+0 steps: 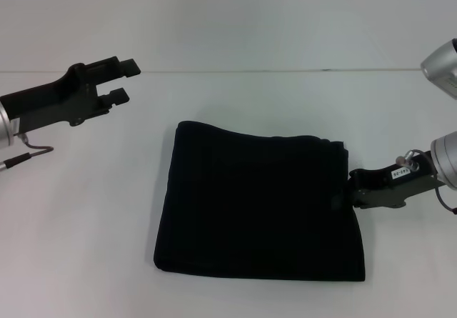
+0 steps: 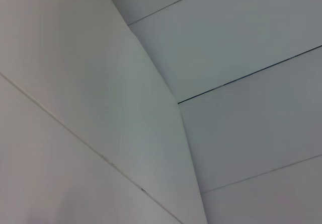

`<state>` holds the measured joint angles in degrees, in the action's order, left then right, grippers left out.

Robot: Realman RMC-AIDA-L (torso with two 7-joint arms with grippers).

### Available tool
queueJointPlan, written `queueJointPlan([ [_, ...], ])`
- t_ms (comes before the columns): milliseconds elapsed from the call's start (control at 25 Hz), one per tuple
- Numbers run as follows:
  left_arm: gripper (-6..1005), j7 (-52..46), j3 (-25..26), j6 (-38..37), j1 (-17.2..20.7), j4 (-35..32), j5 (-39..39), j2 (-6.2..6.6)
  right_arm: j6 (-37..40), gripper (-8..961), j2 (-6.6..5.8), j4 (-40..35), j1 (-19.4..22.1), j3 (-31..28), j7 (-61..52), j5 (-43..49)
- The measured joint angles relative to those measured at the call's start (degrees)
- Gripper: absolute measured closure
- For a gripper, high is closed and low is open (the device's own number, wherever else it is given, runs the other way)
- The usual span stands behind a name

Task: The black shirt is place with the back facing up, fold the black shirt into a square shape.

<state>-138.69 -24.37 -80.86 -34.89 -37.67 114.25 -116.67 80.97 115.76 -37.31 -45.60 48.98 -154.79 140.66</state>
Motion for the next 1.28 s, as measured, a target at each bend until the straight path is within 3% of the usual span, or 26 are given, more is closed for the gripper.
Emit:
queueJointPlan([
  [560,308,0.03,0.03,0.28,-0.07,0.85,-0.39,0.05,-4.45,919,0.13,0.25,0.11,1.39,0.67,0.16],
  [960,310,0.21,-0.03,0.27,-0.23,0.84,-0.51,0.05,-8.44,534,-0.47,-0.08,0.56,-1.05,1.25,-0.9],
  [1280,312,0.61,-0.02,0.48,-0.36,0.84,-0.61,-0.11,-18.28,532,0.36,5.98,-2.14,-1.33,4.86,-3.72],
])
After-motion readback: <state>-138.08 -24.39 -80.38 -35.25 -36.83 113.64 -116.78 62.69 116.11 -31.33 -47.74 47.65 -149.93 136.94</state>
